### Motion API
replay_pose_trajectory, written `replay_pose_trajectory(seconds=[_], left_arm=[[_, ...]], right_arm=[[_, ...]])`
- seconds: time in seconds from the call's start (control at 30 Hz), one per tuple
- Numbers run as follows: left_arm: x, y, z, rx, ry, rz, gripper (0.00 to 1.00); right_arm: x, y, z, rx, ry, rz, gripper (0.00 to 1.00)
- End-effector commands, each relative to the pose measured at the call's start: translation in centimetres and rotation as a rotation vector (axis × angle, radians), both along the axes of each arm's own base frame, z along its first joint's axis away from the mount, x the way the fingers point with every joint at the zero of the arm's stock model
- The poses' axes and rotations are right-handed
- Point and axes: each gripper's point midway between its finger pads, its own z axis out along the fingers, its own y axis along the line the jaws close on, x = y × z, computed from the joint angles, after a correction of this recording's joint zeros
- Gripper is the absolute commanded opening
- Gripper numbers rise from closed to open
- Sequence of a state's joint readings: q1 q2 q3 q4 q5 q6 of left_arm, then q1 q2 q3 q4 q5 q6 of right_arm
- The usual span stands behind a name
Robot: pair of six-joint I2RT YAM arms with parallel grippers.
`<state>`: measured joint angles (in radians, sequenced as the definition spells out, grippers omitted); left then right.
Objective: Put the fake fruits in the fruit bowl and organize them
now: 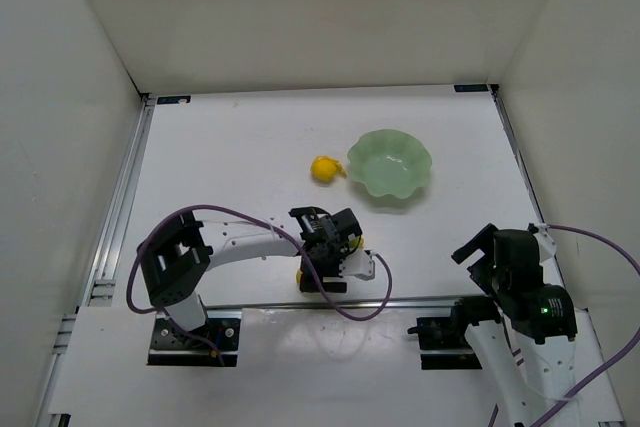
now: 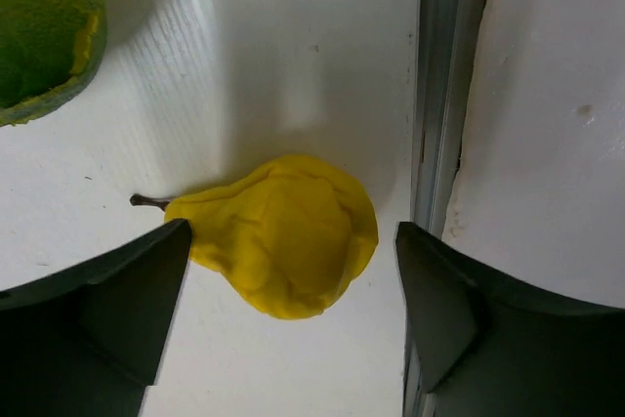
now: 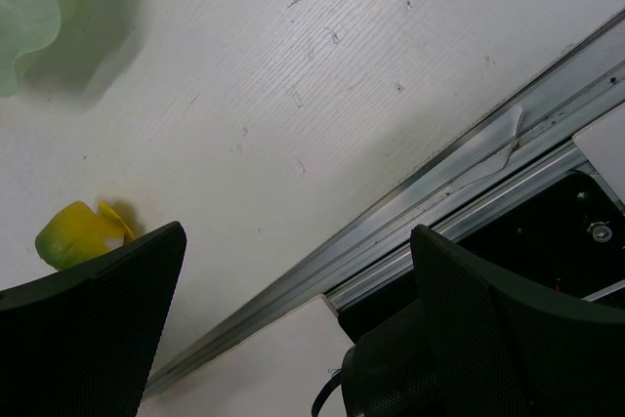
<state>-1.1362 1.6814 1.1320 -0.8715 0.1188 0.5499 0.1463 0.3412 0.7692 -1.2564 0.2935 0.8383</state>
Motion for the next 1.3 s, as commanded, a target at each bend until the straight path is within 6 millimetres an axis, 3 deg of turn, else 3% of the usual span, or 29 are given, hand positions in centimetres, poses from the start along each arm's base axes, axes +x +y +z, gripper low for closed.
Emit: replay_pose_trajectory(seconds=[0.0,0.03,0.2,0.4,0.5,0.53,0.63,0.67,0.73,0.77,0.8,0.87,0.9,0.93,0.97,1.0,1.03,1.07,1.1,1.13,1.2,1.27], left_arm=[[0.3,-1.2,0.0,-0.044,-0.012,-0.001,0.90],[0.3,-1.2,0.0,-0.043,-0.012,-0.001,0.76],[-0.5,0.9,0.1,0.016,0.006,0.001,0.31],[-0.4,2.2,2.0,0.028,-0.008,0.013,0.16],[1.0,1.1,4.8,-0.021,-0.069,0.040,0.16],[2.8,0.2,6.6,-0.066,-0.116,0.081,0.16],[5.9,-1.3,9.4,-0.120,-0.204,0.132,0.16],[8.1,-2.2,11.6,-0.168,-0.269,0.172,0.16],[11.1,-4.3,12.9,-0.232,-0.329,0.215,0.16],[13.4,-5.2,14.8,-0.287,-0.379,0.256,0.16],[14.8,-6.4,14.1,-0.296,-0.382,0.278,0.16],[18.8,-8.0,15.3,-0.364,-0.455,0.366,0.18],[20.7,-9.5,17.6,-0.430,-0.493,0.387,0.18],[22.4,-10.6,15.6,-0.405,-0.478,0.407,0.18],[24.0,-11.2,15.8,-0.426,-0.478,0.432,0.18],[25.8,-13.0,18.8,-0.516,-0.514,0.441,0.18],[26.8,-14.3,16.6,-0.492,-0.502,0.439,0.18],[27.9,-14.6,16.5,-0.504,-0.507,0.458,0.18],[28.7,-15.9,18.2,-0.563,-0.527,0.456,0.20],[29.1,-16.3,17.6,-0.561,-0.526,0.456,0.20],[29.5,-17.4,16.1,-0.565,-0.504,0.442,0.28],[29.9,-18.3,16.6,-0.607,-0.514,0.436,0.52]], right_arm=[[0.0,-0.3,-0.2,-0.015,0.010,-0.014,1.00],[0.0,-0.3,-0.2,-0.015,0.010,-0.014,1.00],[0.2,-0.3,-0.2,-0.015,0.010,-0.014,1.00],[0.6,-0.3,-0.2,-0.025,0.037,-0.006,1.00],[0.9,0.0,0.1,-0.026,0.037,0.015,1.00],[1.4,0.2,0.3,-0.017,0.029,0.022,1.00],[2.1,0.7,0.0,-0.003,0.032,0.044,1.00],[2.7,1.1,-0.1,0.007,0.025,0.052,1.00],[3.4,1.1,-0.2,0.003,0.012,0.059,1.00],[4.0,1.2,0.0,0.005,0.001,0.059,1.00],[4.3,1.3,-0.1,-0.003,0.007,0.067,1.00],[5.2,1.4,0.1,-0.001,-0.010,0.067,1.00],[5.5,1.4,0.0,-0.002,0.001,0.067,1.00],[5.7,1.2,-0.1,-0.017,0.003,0.068,1.00],[6.1,1.3,0.4,-0.016,-0.008,0.068,1.00],[6.5,1.2,0.7,-0.030,-0.010,0.070,1.00],[6.5,1.1,0.7,-0.038,-0.009,0.079,1.00],[6.9,1.2,0.9,-0.043,-0.012,0.086,1.00],[7.2,1.2,0.9,-0.049,-0.013,0.093,1.00],[7.4,1.1,1.1,-0.074,-0.022,0.122,1.00],[8.3,1.9,1.3,-0.069,-0.049,0.192,1.00],[8.5,3.0,1.2,-0.066,-0.063,0.287,1.00]])
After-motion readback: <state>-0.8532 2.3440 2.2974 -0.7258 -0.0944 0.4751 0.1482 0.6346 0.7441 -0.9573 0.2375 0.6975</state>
